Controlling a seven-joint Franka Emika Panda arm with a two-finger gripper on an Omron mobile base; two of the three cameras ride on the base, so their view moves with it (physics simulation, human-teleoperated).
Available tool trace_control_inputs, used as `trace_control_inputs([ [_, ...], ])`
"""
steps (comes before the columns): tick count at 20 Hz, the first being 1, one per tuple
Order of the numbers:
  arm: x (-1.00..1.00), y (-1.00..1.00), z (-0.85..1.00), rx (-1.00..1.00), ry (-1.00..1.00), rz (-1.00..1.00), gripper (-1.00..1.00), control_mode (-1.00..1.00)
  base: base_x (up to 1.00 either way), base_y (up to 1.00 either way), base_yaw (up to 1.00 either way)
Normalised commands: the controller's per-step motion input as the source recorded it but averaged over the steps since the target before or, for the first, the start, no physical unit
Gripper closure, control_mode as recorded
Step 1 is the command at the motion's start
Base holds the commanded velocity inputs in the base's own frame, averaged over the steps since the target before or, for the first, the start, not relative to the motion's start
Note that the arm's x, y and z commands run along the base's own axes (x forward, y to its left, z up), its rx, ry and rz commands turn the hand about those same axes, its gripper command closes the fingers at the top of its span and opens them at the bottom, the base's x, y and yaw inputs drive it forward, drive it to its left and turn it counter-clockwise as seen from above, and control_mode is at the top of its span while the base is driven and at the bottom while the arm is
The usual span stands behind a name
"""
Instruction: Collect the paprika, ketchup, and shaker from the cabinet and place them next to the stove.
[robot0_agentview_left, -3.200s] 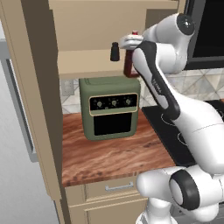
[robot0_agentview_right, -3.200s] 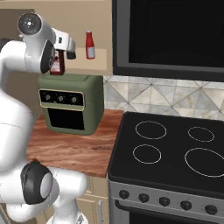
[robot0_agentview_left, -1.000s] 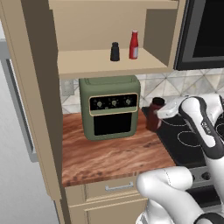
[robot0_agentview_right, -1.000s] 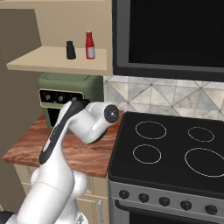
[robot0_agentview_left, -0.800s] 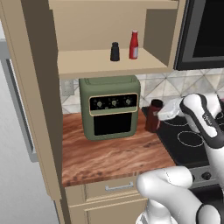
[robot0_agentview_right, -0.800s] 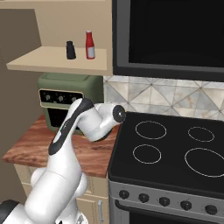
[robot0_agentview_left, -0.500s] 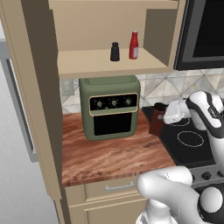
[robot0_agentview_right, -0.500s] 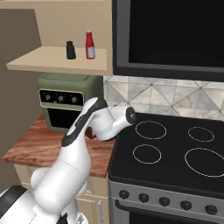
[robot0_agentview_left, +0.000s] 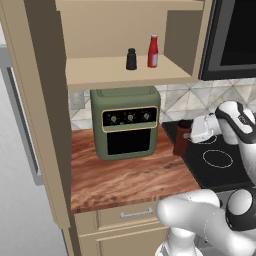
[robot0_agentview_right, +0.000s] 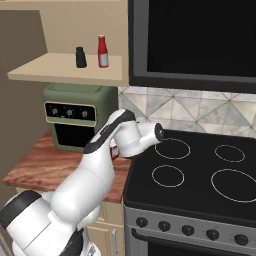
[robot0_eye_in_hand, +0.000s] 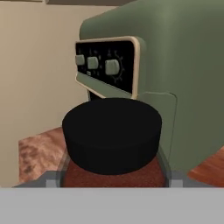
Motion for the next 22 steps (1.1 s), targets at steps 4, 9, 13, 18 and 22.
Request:
trace_control_inputs([
  [4,0.09,0.0,-0.22,-0.02,0.0,0.0,1.0,-1.0,0.0,0.0,0.0],
  [9,0.03,0.02,-0.29,-0.06,-0.03,0.0,1.0,-1.0,0.0,0.0,0.0],
  [13,0.26,0.03,-0.25,-0.04,0.0,0.0,1.0,-1.0,0.0,0.0,0.0],
  [18,0.29,0.0,-0.25,-0.01,-0.01,0.0,1.0,-1.0,0.0,0.0,0.0],
  [22,0.27,0.0,-0.23,0.0,-0.02,0.0,1.0,-1.0,0.0,0.0,0.0],
])
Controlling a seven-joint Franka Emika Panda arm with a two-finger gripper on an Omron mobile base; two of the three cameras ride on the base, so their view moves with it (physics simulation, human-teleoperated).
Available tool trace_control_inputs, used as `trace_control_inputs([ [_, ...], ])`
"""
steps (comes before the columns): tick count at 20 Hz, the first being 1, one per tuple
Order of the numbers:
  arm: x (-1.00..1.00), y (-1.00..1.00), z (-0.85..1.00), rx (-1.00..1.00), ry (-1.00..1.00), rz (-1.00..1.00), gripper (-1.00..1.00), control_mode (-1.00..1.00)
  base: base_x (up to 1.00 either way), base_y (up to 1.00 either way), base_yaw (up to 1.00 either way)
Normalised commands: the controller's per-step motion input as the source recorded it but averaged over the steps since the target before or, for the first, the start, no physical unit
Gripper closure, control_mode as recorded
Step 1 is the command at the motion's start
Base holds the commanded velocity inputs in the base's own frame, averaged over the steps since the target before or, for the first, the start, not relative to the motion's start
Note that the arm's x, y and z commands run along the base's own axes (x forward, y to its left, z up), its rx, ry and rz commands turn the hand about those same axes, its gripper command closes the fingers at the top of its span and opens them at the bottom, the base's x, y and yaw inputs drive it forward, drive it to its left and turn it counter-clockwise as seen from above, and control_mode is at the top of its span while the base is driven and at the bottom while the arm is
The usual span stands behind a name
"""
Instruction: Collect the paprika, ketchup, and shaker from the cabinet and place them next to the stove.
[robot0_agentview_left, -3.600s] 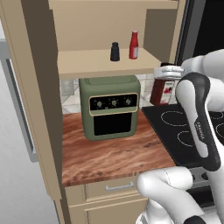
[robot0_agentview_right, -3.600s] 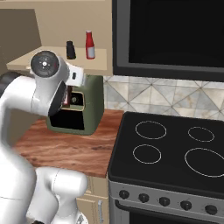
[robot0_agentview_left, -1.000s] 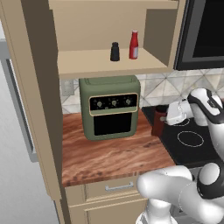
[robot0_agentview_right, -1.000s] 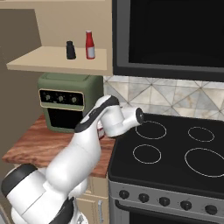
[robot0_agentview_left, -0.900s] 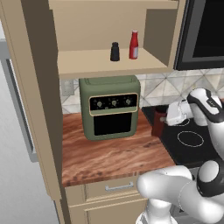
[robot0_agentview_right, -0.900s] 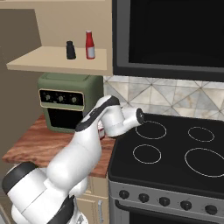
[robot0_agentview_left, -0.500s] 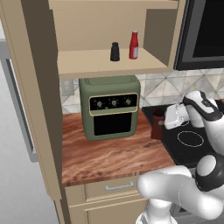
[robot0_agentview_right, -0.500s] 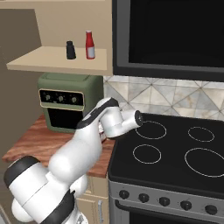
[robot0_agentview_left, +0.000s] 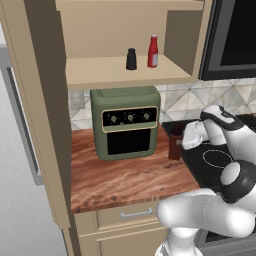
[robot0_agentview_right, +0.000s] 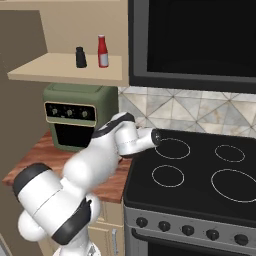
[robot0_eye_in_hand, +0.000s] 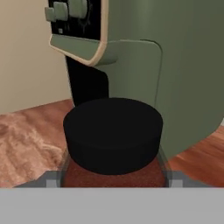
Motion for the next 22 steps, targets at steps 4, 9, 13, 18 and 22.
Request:
trace_control_inputs([
  [4,0.29,0.0,-0.26,0.0,-0.06,0.0,1.0,-1.0,0.0,0.0,0.0],
  [9,0.36,0.0,-0.2,0.0,-0.04,0.01,1.0,-1.0,0.0,0.0,0.0],
  [13,0.34,0.0,-0.2,0.0,0.0,0.01,1.0,-1.0,0.0,0.0,0.0],
  [18,0.14,-0.06,-0.26,-0.02,0.01,0.04,1.0,-1.0,0.0,0.0,0.0],
  [22,0.09,-0.08,-0.2,0.0,0.02,0.06,1.0,-1.0,0.0,0.0,0.0],
])
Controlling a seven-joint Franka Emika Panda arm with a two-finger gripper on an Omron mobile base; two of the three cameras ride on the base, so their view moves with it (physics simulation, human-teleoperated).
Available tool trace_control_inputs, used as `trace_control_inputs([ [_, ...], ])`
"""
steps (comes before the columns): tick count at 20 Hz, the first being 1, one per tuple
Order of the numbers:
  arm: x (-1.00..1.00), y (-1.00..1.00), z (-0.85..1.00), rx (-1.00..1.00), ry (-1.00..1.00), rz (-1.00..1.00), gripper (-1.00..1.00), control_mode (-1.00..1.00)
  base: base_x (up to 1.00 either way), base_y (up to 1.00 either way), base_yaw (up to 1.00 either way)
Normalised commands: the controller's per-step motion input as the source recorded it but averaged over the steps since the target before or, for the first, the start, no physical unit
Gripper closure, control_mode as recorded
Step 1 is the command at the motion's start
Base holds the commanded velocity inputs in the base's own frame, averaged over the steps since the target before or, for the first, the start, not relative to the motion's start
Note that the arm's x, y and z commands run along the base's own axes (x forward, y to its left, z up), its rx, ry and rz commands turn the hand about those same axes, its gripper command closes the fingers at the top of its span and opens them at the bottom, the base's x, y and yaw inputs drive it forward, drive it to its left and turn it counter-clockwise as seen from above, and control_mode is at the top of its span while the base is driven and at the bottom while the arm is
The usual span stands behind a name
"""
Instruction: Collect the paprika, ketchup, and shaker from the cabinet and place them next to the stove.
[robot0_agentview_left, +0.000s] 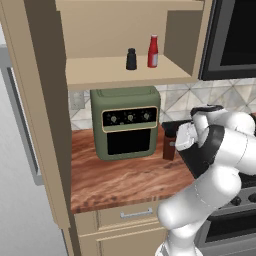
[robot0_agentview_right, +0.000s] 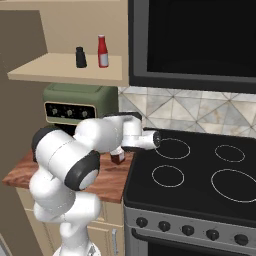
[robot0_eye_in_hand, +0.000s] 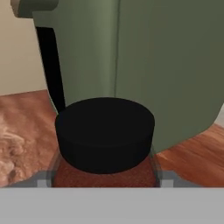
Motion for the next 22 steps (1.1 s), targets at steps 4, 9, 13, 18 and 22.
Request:
trace_control_inputs([
  [4,0.1,-0.06,-0.16,0.0,0.0,0.08,1.0,-1.0,0.0,0.0,0.0],
  [9,0.01,-0.01,-0.24,0.0,0.0,0.09,-1.0,-1.0,0.0,0.0,0.0],
  [13,-0.02,0.0,-0.16,0.0,0.0,0.01,-1.0,-1.0,0.0,0.0,0.0],
  [18,0.0,0.0,-0.01,0.0,-0.01,0.0,-1.0,-1.0,0.0,0.0,0.0],
  [22,-0.13,0.01,0.0,0.0,-0.03,-0.01,-1.0,-1.0,0.0,0.0,0.0],
])
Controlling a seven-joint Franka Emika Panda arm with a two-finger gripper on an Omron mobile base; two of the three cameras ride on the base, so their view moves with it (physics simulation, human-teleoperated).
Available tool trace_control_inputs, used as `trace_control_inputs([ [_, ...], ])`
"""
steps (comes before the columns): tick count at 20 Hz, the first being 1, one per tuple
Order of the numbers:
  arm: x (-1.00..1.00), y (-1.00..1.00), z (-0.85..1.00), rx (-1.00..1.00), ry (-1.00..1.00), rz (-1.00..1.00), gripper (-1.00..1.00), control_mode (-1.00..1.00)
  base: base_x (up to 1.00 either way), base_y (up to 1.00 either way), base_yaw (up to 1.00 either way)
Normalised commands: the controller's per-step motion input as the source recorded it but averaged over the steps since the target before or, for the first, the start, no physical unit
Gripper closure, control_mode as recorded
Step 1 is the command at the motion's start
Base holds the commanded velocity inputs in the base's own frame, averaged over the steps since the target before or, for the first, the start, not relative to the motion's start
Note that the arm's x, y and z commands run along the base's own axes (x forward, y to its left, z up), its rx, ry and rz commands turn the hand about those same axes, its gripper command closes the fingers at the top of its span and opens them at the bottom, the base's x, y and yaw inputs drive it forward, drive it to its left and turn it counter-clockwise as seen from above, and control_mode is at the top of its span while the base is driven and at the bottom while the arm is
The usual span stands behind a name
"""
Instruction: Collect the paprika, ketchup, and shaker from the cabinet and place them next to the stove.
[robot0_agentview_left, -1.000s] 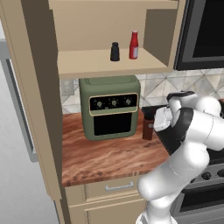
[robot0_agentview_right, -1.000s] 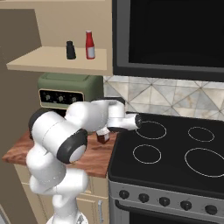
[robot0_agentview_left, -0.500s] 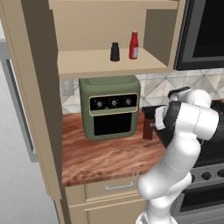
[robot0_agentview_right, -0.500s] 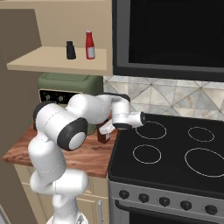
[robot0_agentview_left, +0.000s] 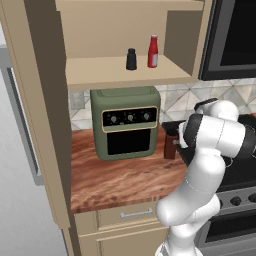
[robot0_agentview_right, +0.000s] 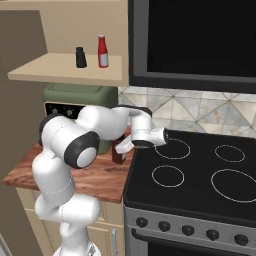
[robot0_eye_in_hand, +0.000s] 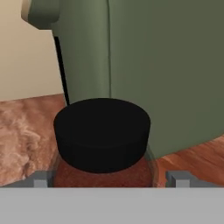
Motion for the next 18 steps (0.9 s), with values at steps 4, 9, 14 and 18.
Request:
trace_control_inputs([
  [4,-0.18,0.04,0.01,0.0,-0.02,-0.02,-1.0,-1.0,0.0,0.0,0.0],
  [9,-0.05,0.02,0.08,0.0,-0.01,-0.03,-1.0,-1.0,0.0,0.0,0.0],
  [14,0.0,0.0,0.21,0.0,0.0,-0.04,-1.0,-1.0,0.0,0.0,0.0],
  [18,0.0,0.0,0.19,0.0,-0.01,0.0,-1.0,-1.0,0.0,0.0,0.0],
])
